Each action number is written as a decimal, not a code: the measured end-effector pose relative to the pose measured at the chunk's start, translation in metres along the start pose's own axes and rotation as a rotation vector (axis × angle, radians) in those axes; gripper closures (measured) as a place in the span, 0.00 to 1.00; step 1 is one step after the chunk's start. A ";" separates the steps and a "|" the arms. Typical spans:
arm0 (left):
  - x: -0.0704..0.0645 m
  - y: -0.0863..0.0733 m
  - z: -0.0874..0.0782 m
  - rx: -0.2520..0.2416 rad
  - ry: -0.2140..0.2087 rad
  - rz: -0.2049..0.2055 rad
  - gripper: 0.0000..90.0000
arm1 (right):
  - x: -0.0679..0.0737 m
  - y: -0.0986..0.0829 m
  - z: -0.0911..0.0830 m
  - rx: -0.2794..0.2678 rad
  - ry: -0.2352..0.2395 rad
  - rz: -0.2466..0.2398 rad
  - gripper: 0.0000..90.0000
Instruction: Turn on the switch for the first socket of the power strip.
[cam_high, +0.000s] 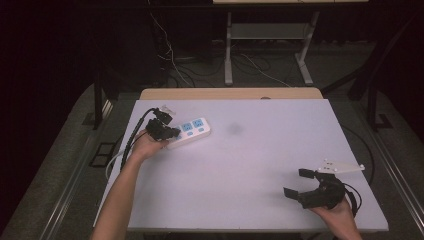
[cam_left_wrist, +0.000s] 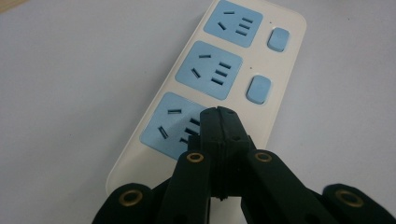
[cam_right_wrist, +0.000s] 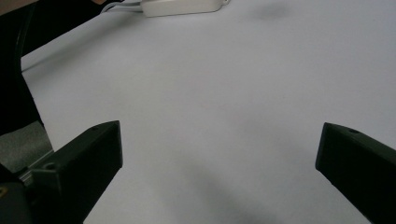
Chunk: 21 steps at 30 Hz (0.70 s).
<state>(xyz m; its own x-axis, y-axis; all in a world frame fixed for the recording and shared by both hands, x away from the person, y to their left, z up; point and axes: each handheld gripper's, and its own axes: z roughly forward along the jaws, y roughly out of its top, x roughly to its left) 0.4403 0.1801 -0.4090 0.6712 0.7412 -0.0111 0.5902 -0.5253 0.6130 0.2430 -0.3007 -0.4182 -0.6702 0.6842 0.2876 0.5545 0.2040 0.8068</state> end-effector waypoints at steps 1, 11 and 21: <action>-0.001 0.000 0.000 -0.001 0.007 0.005 1.00 | -0.002 0.000 -0.002 -0.008 -0.009 0.007 0.00; 0.005 -0.009 -0.005 -0.027 -0.015 -0.038 0.99 | -0.006 -0.001 -0.003 -0.012 -0.018 0.020 0.00; -0.003 -0.009 -0.006 -0.046 -0.060 -0.027 0.99 | -0.005 0.000 -0.002 -0.006 -0.015 0.014 0.00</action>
<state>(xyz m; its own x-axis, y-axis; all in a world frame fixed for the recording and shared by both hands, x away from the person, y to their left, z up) 0.4304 0.1853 -0.4095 0.6820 0.7275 -0.0743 0.5877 -0.4848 0.6477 0.2449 -0.3053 -0.4187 -0.6553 0.6971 0.2909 0.5605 0.1906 0.8059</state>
